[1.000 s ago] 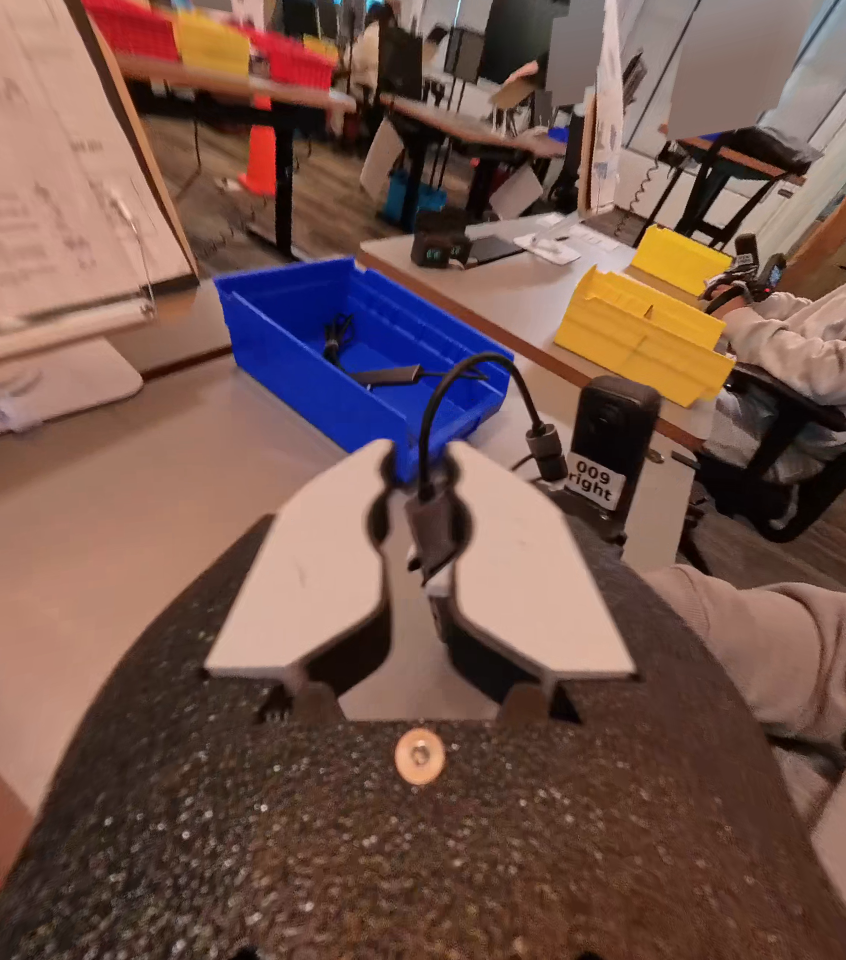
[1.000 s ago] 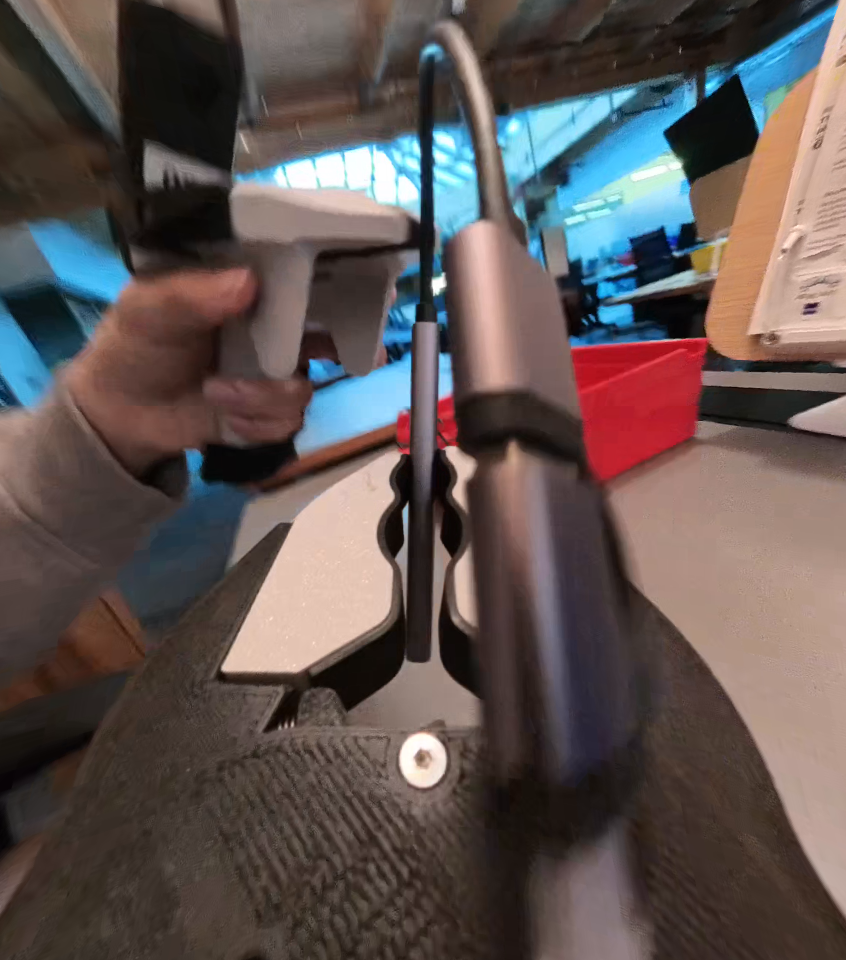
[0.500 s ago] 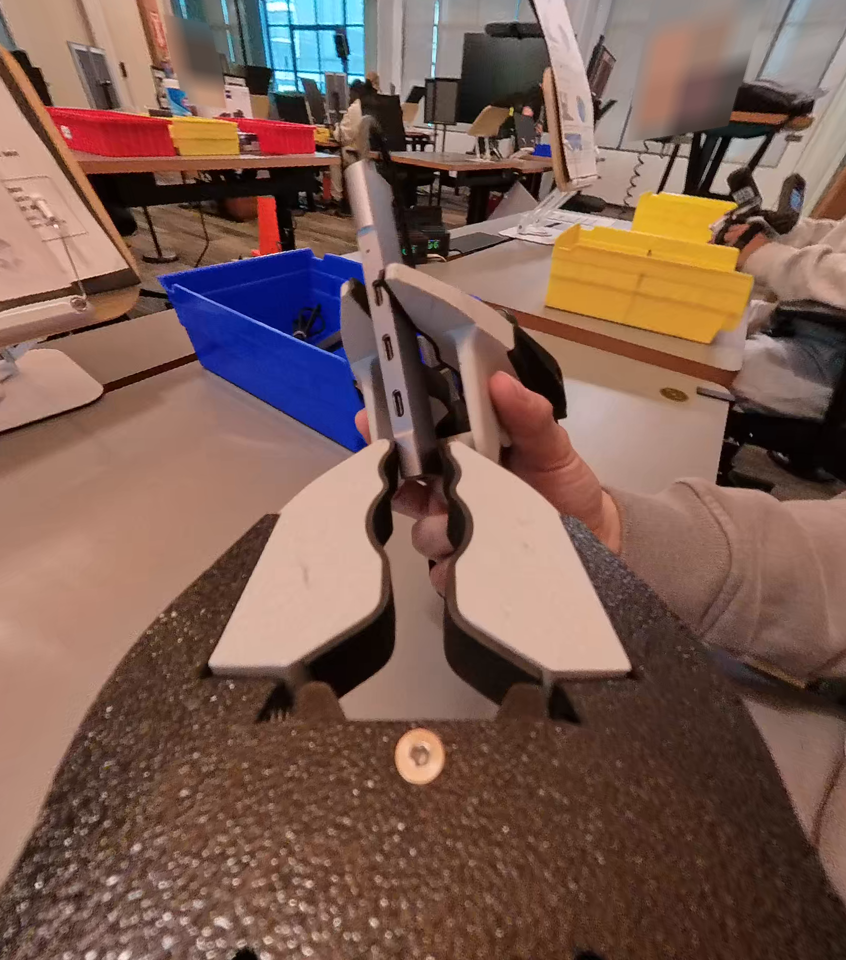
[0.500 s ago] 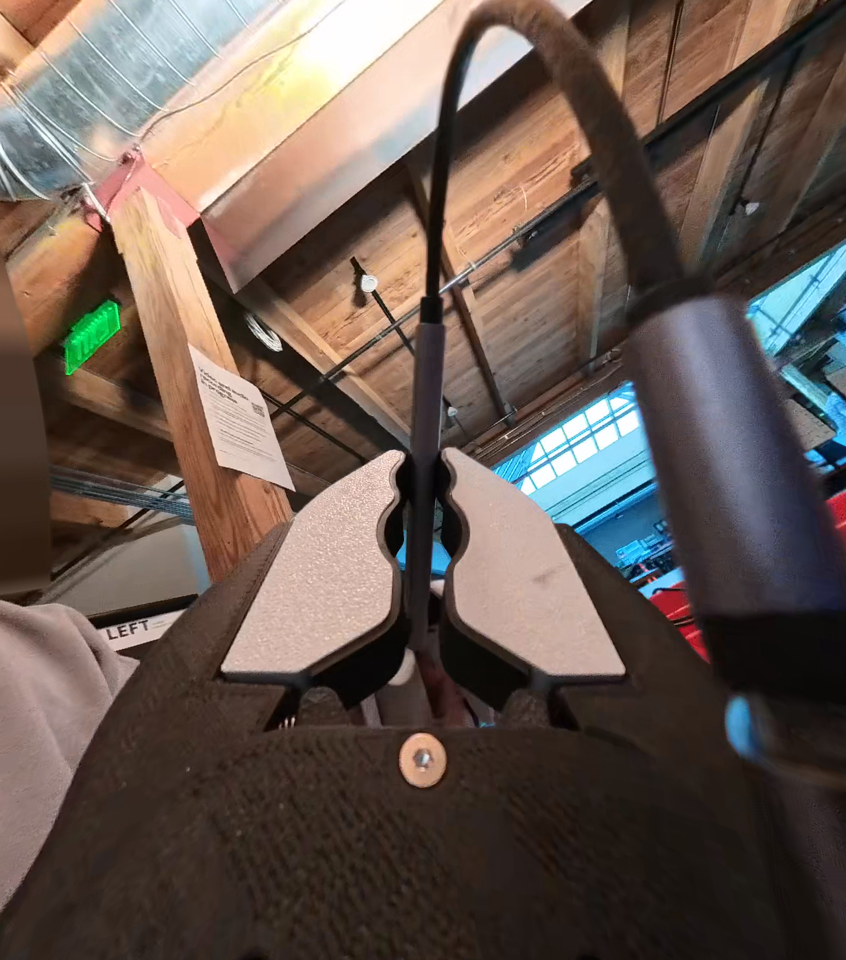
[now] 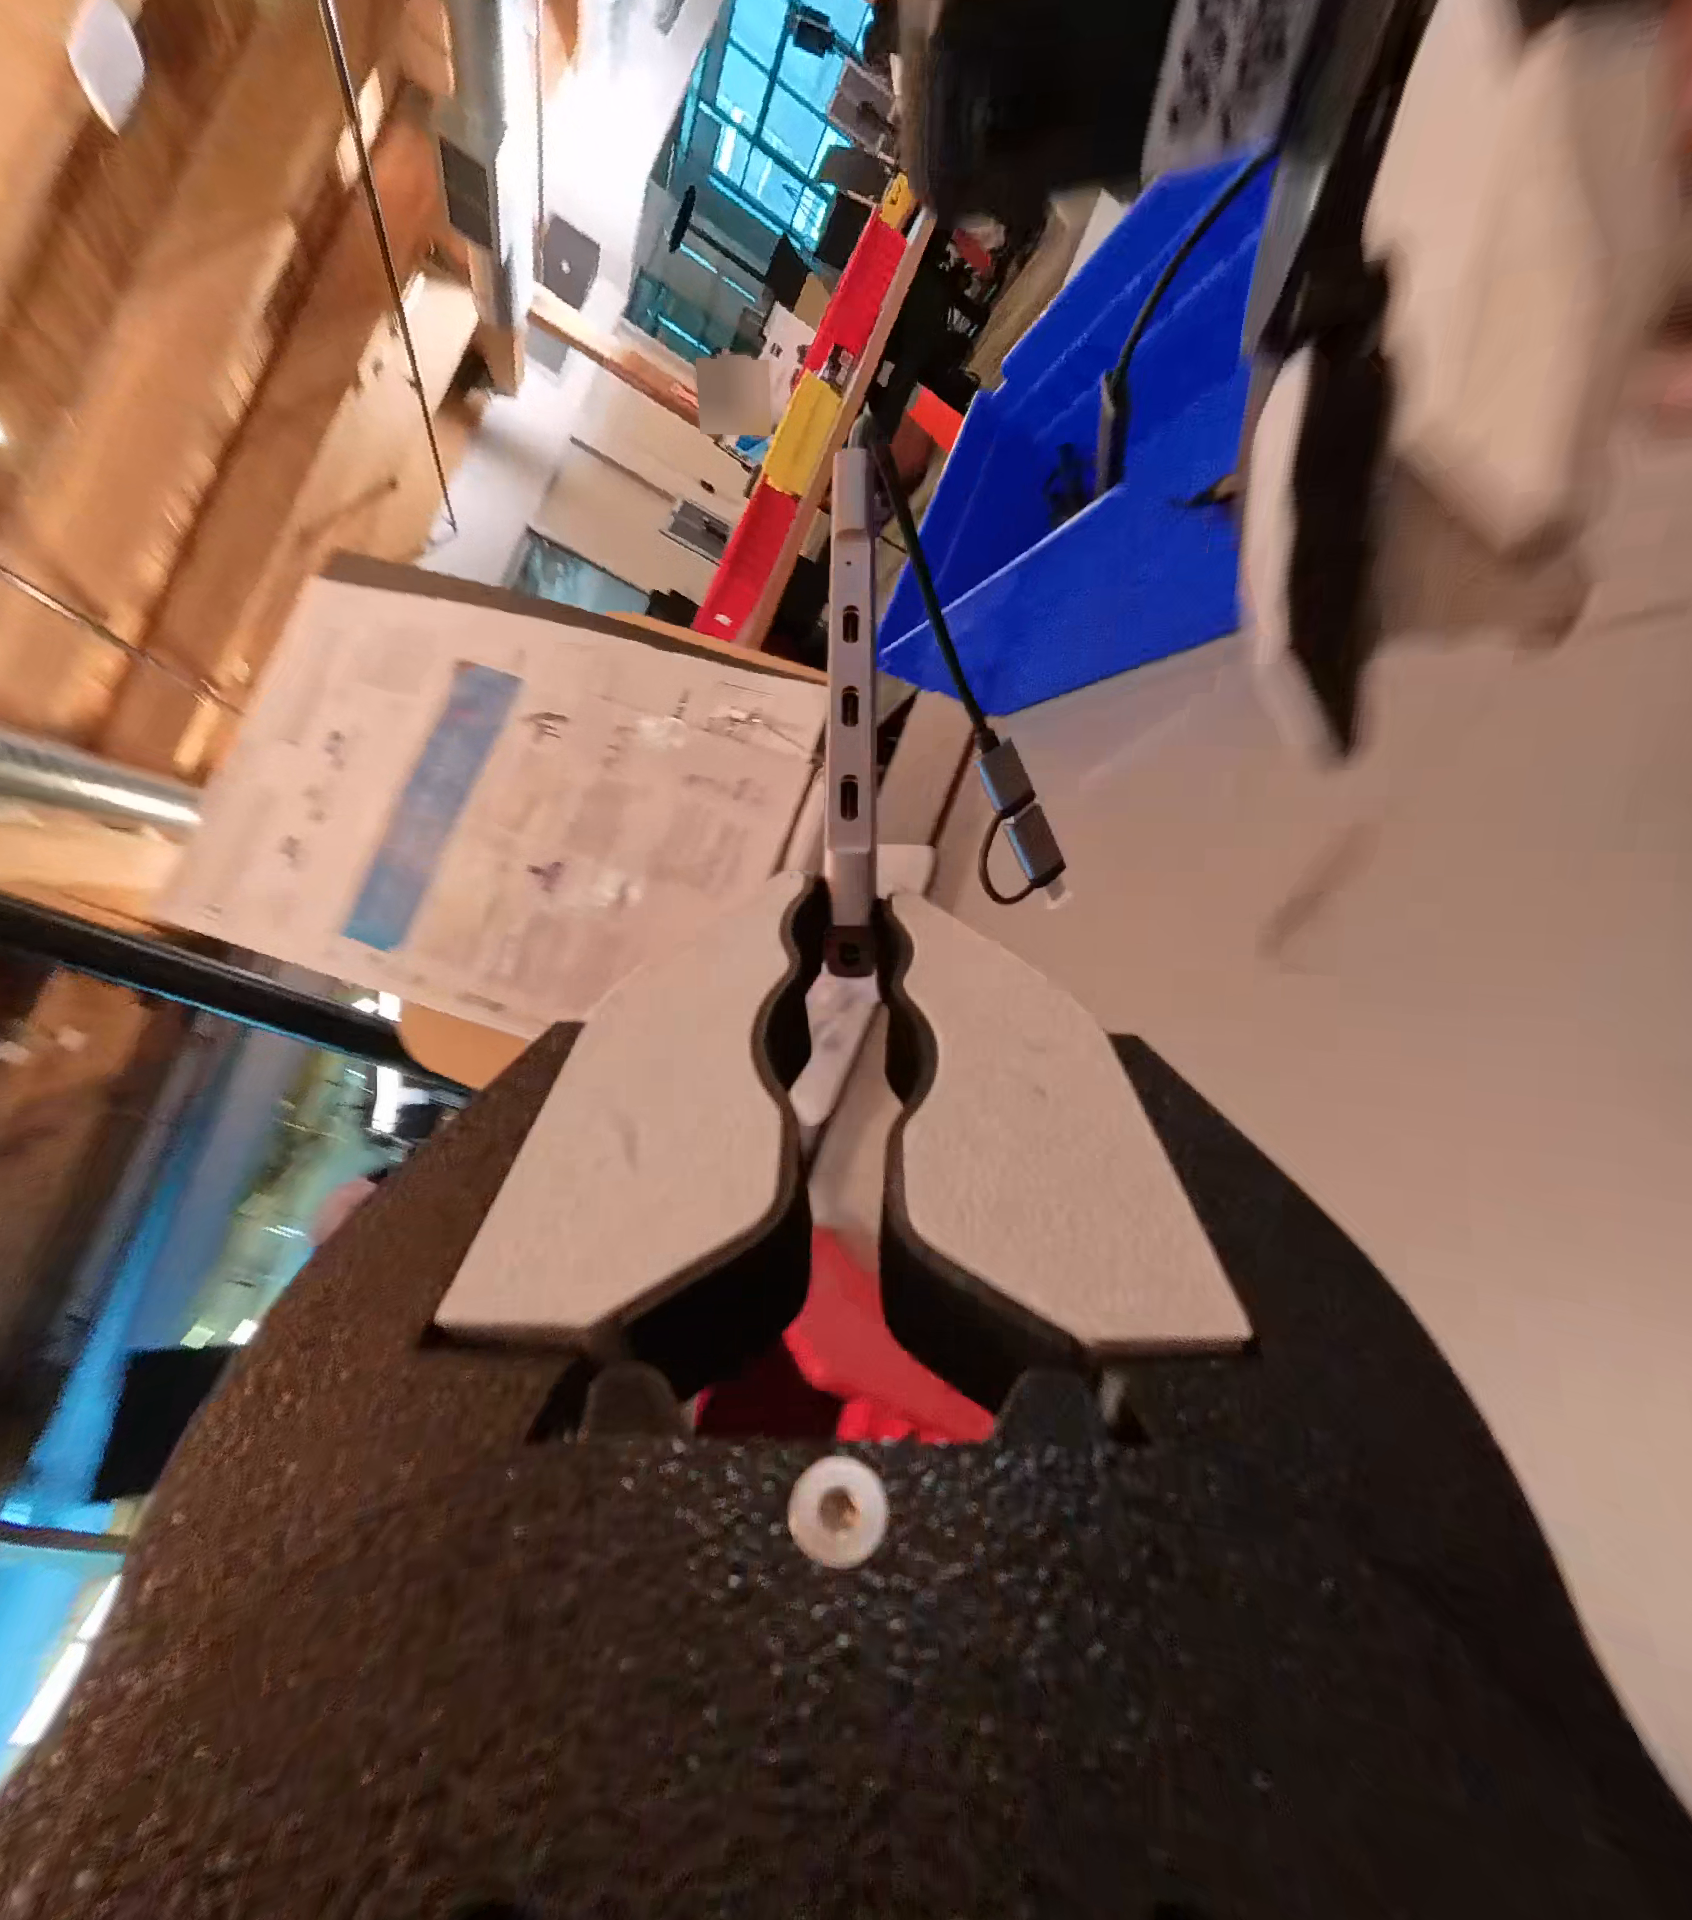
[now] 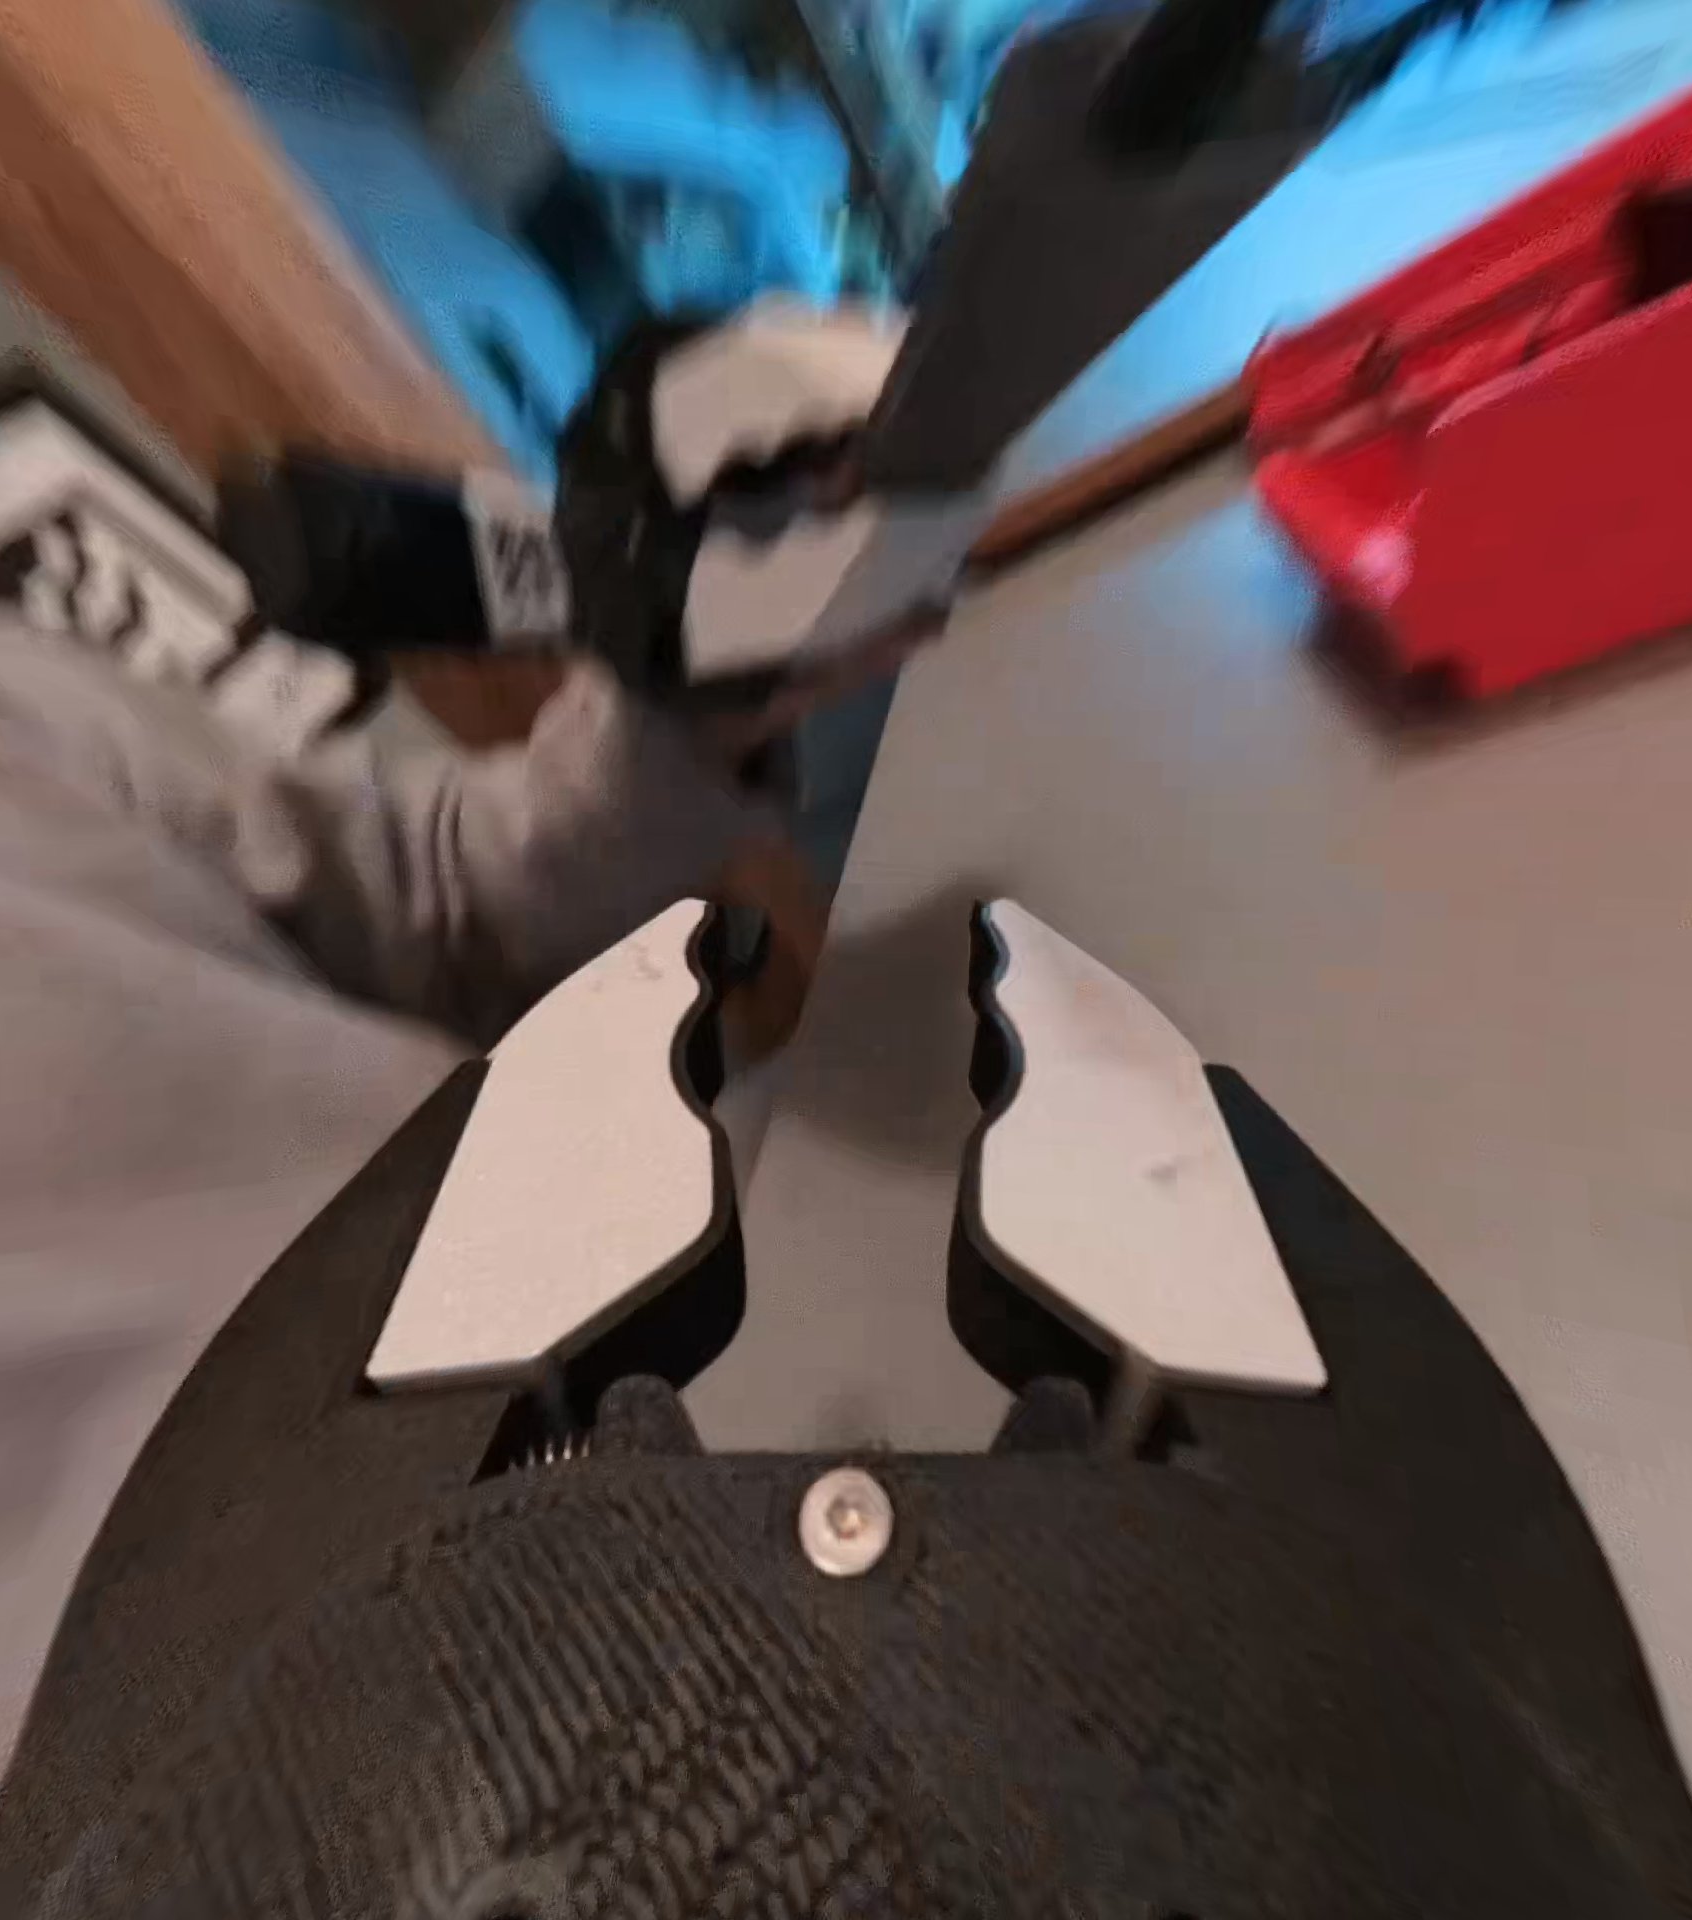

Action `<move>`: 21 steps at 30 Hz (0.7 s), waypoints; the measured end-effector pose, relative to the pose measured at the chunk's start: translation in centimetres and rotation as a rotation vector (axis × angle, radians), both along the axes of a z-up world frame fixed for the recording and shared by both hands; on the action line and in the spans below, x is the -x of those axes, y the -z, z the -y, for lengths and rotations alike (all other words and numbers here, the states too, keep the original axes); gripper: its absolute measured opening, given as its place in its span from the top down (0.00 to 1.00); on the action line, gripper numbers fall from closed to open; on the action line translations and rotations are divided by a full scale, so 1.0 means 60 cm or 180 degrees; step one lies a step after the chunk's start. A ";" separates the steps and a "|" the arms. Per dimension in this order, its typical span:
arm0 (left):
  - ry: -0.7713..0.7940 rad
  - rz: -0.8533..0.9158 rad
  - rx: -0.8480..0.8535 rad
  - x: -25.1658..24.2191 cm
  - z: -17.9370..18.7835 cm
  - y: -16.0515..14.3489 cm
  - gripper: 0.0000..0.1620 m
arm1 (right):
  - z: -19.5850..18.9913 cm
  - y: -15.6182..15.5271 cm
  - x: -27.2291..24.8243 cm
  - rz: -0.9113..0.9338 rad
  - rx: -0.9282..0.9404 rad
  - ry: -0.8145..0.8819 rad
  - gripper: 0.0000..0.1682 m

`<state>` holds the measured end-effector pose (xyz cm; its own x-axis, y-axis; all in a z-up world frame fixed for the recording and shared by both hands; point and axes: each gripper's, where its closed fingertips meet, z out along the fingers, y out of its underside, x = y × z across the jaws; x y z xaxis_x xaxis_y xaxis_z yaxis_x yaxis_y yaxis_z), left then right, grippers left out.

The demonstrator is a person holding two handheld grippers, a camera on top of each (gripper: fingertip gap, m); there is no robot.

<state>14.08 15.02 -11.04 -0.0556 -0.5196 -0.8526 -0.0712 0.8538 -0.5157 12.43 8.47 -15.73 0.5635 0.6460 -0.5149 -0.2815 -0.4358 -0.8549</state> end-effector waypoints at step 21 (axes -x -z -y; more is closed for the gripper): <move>0.0540 0.0343 -0.2265 0.020 0.018 0.006 0.94 | 0.000 -0.061 -0.057 0.1341 -0.1170 0.1019 0.64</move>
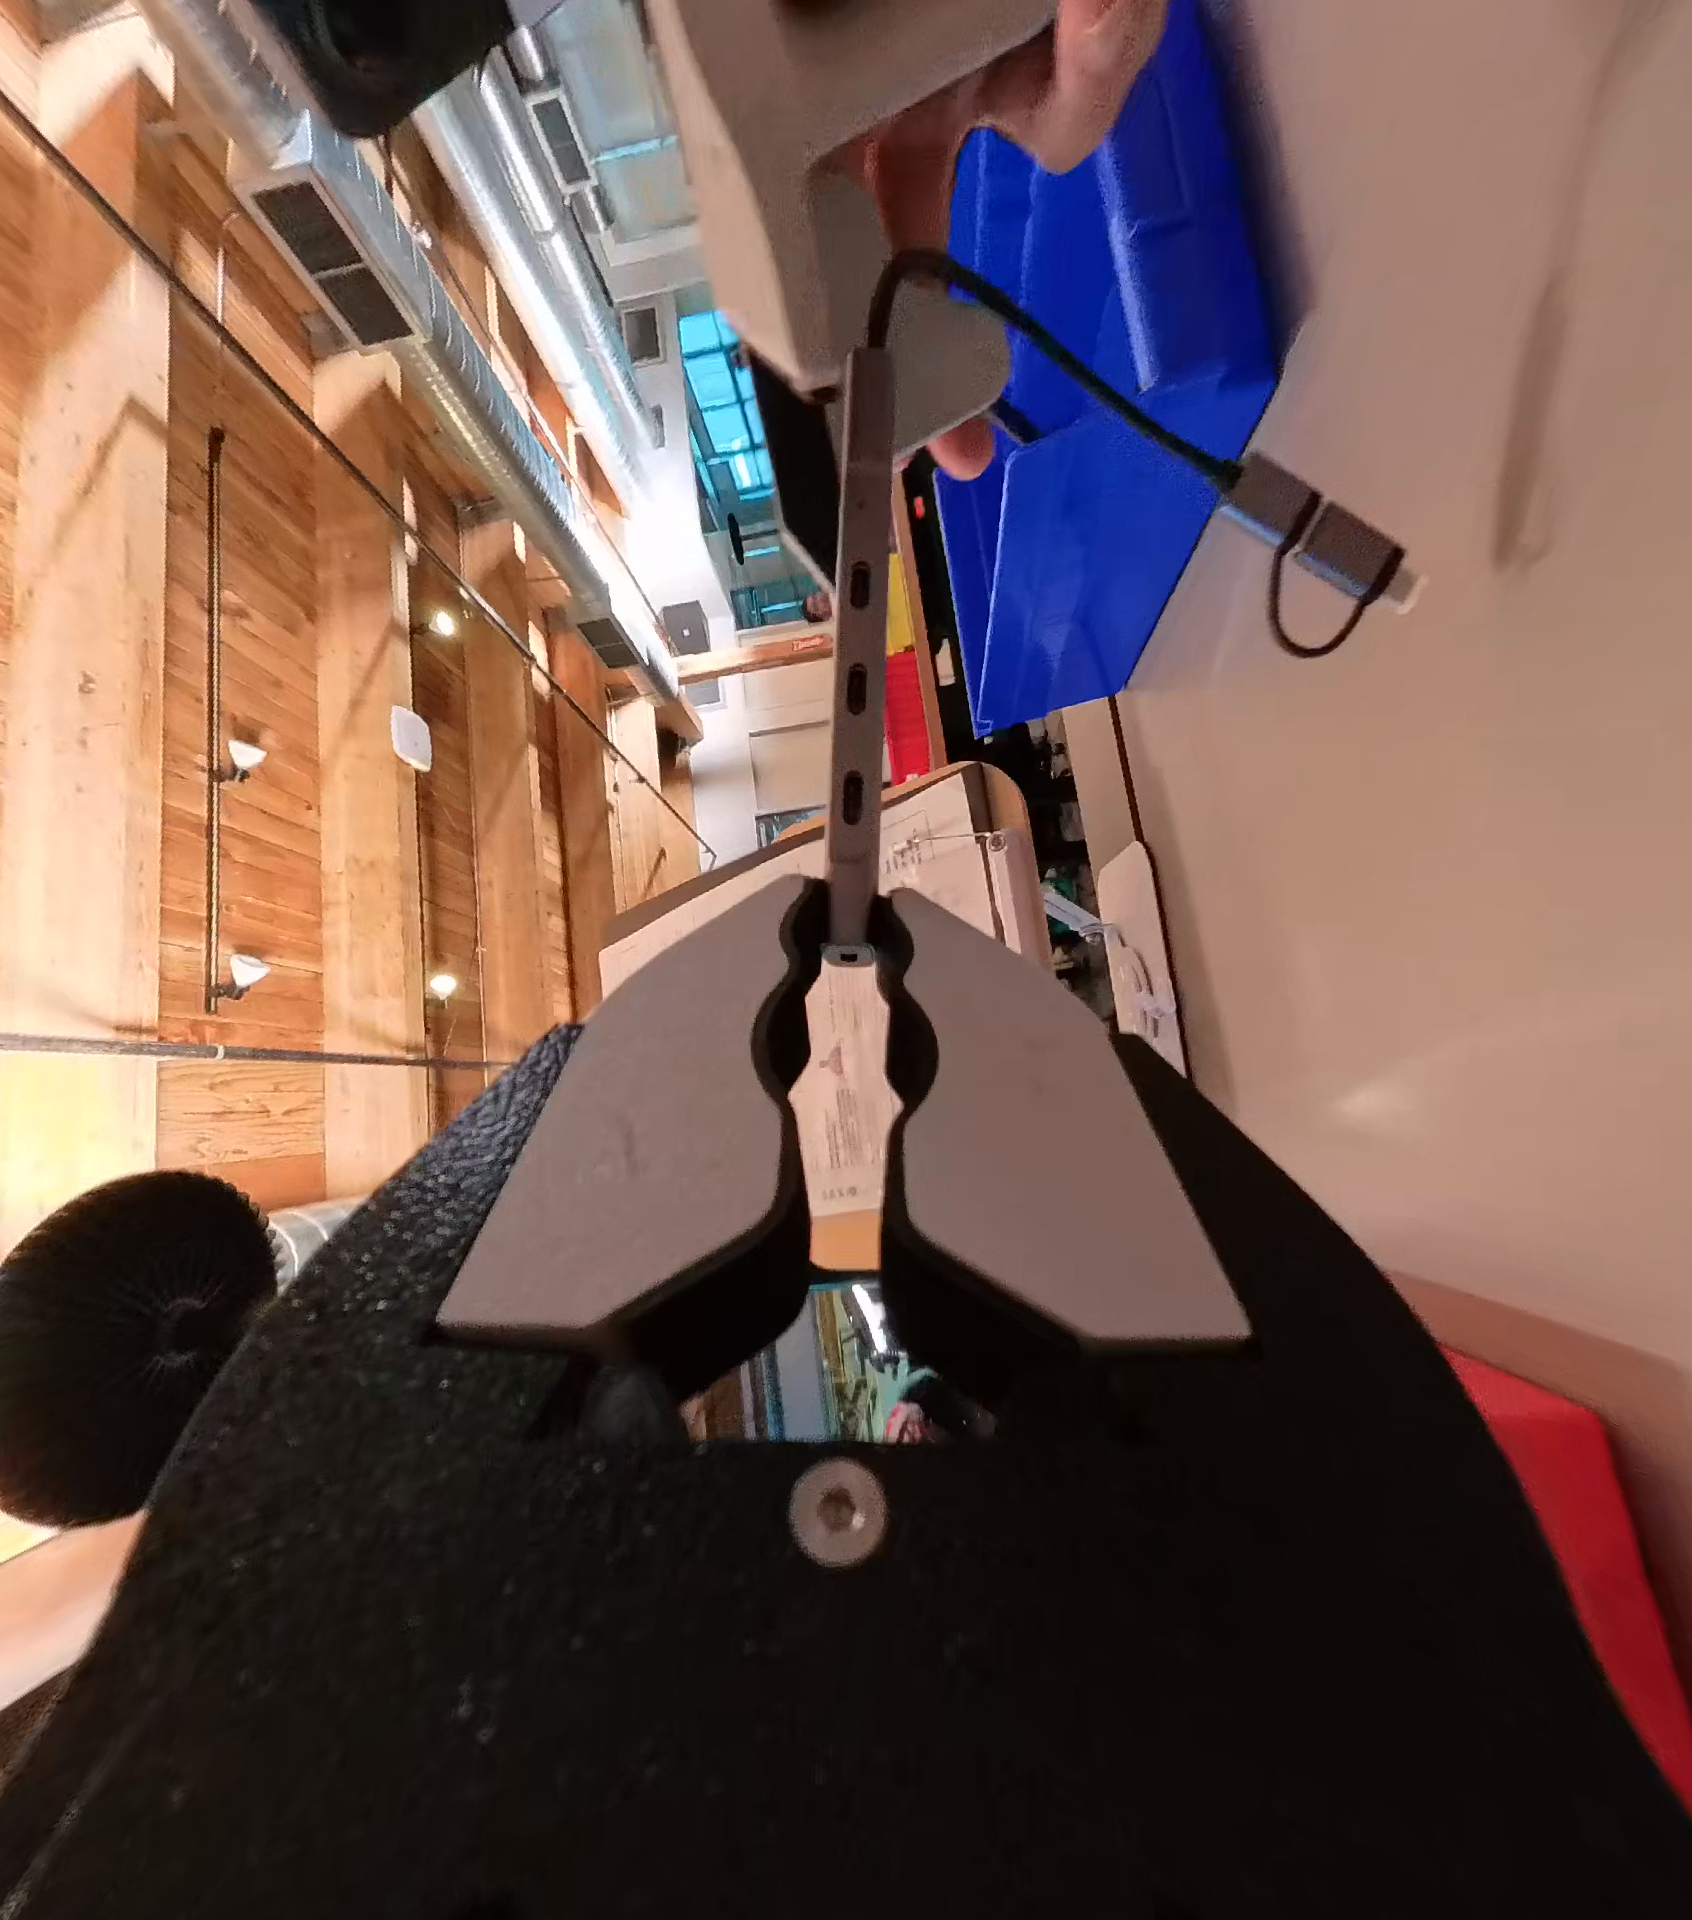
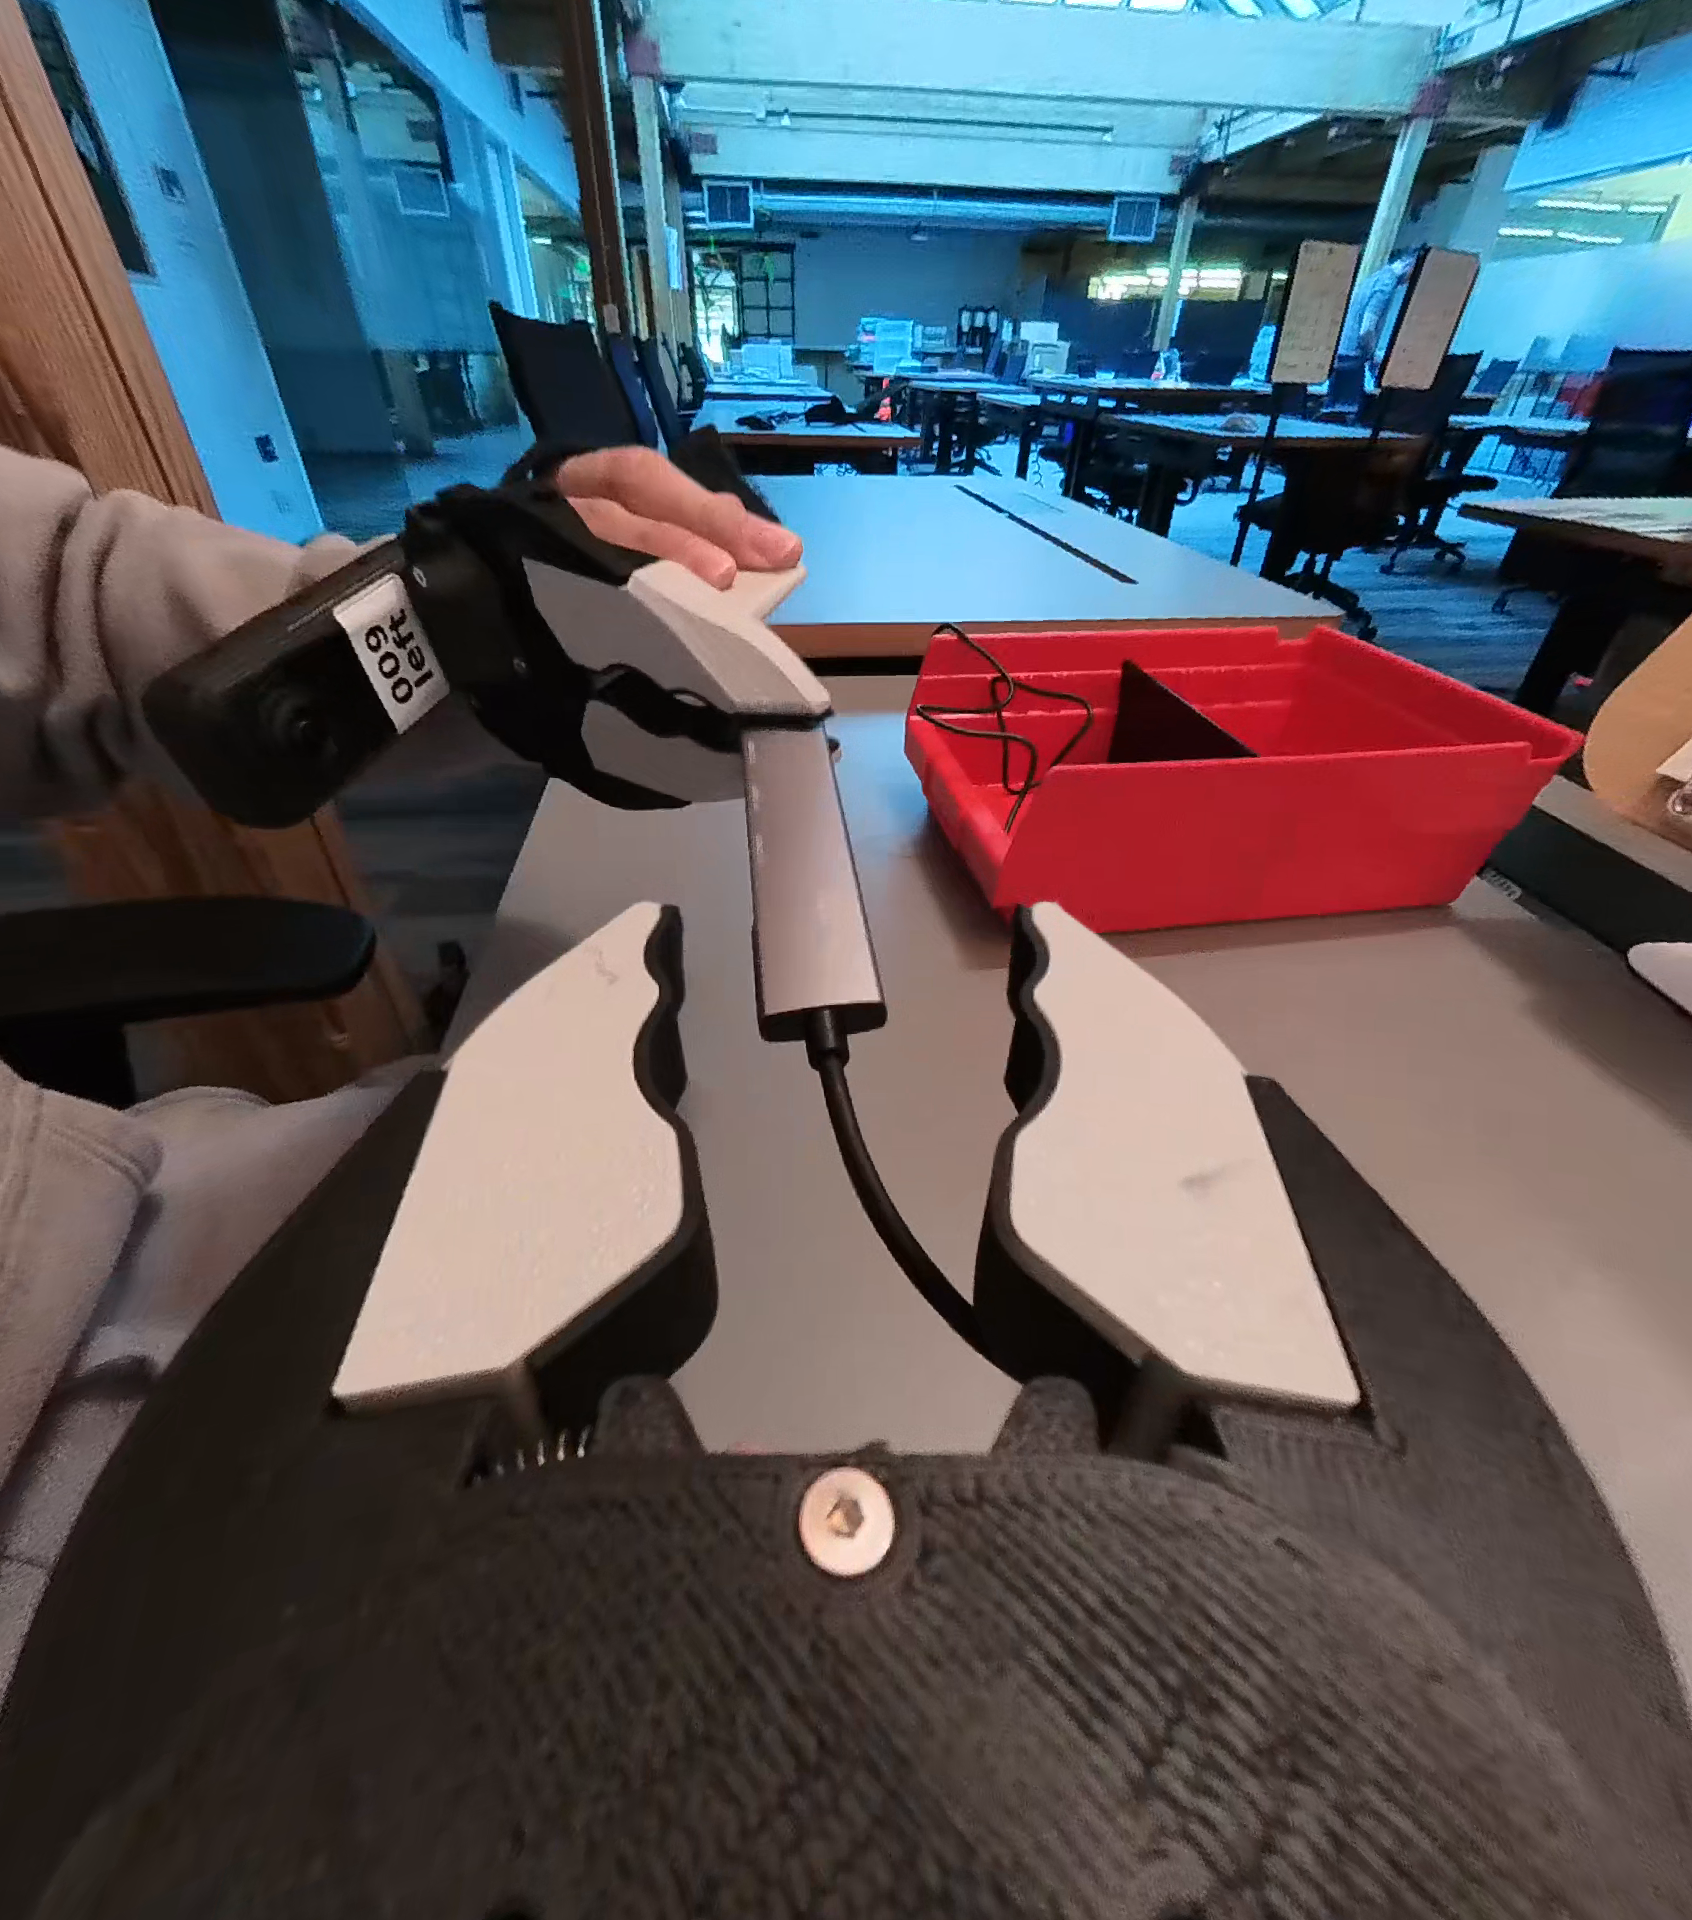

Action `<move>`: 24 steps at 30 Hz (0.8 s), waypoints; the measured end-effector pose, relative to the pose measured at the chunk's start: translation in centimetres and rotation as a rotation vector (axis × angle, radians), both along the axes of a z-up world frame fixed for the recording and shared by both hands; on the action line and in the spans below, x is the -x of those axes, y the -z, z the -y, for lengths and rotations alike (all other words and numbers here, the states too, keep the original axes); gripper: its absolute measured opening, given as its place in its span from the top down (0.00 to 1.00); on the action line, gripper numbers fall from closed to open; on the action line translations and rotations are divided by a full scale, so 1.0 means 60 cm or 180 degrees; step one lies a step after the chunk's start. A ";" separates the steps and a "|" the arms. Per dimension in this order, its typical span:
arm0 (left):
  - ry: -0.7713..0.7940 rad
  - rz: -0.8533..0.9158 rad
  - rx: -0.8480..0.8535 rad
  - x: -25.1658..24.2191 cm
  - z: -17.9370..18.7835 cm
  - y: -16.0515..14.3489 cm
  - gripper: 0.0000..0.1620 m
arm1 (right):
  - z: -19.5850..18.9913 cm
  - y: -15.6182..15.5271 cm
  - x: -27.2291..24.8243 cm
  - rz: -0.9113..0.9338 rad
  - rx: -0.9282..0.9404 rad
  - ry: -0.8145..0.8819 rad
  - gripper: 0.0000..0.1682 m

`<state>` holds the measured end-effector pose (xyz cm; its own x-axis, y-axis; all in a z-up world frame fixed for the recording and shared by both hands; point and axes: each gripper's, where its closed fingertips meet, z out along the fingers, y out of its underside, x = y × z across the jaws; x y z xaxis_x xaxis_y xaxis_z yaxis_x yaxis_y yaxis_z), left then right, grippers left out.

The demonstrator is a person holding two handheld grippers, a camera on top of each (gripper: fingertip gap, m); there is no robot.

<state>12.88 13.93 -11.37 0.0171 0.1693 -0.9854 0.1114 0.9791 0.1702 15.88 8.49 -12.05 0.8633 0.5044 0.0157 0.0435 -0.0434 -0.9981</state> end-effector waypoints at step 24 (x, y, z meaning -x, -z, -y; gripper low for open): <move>-0.0653 0.0251 0.0238 -0.056 -0.047 0.005 0.94 | -0.038 0.013 -0.011 -0.0429 -0.0141 0.0302 0.86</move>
